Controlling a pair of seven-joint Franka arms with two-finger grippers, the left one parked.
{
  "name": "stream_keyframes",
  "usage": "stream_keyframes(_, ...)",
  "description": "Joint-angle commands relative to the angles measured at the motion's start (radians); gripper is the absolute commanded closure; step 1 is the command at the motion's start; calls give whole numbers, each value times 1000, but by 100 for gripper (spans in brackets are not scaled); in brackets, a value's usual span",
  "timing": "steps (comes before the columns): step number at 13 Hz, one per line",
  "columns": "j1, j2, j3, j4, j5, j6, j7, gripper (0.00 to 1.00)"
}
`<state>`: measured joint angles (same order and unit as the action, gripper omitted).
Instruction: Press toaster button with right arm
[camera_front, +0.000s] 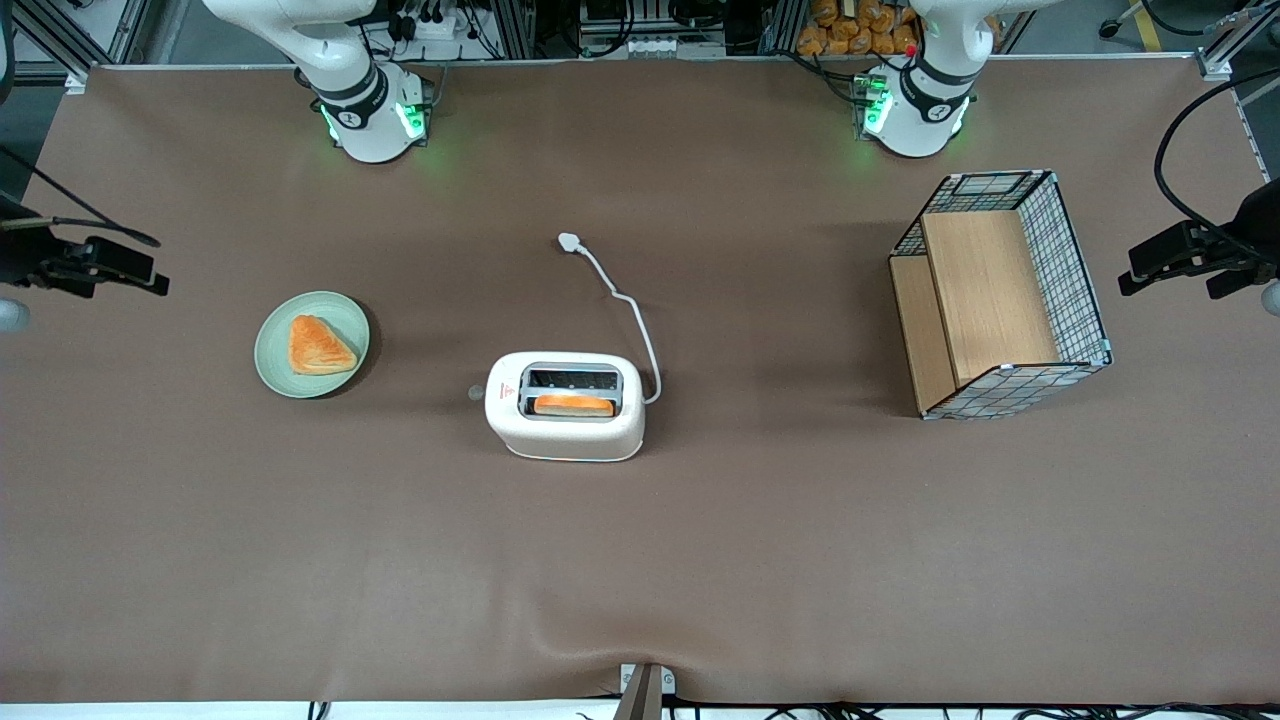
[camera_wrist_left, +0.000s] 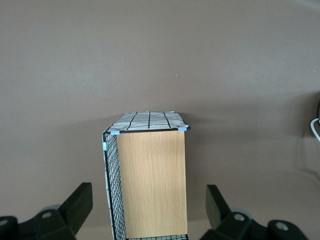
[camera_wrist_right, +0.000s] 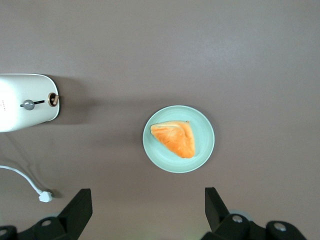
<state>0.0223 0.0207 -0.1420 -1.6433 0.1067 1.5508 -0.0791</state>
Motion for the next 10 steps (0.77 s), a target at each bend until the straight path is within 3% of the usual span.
stream_keyframes(1, -61, -67, 76, -52, -44, -3, 59, 0)
stream_keyframes(5, -42, -59, 71, -9, -99, -35, 68, 0)
stream_keyframes(7, -42, -58, 73, 28, -95, -105, 155, 0)
stream_keyframes(10, -41, -58, 73, 49, -82, -112, 156, 0)
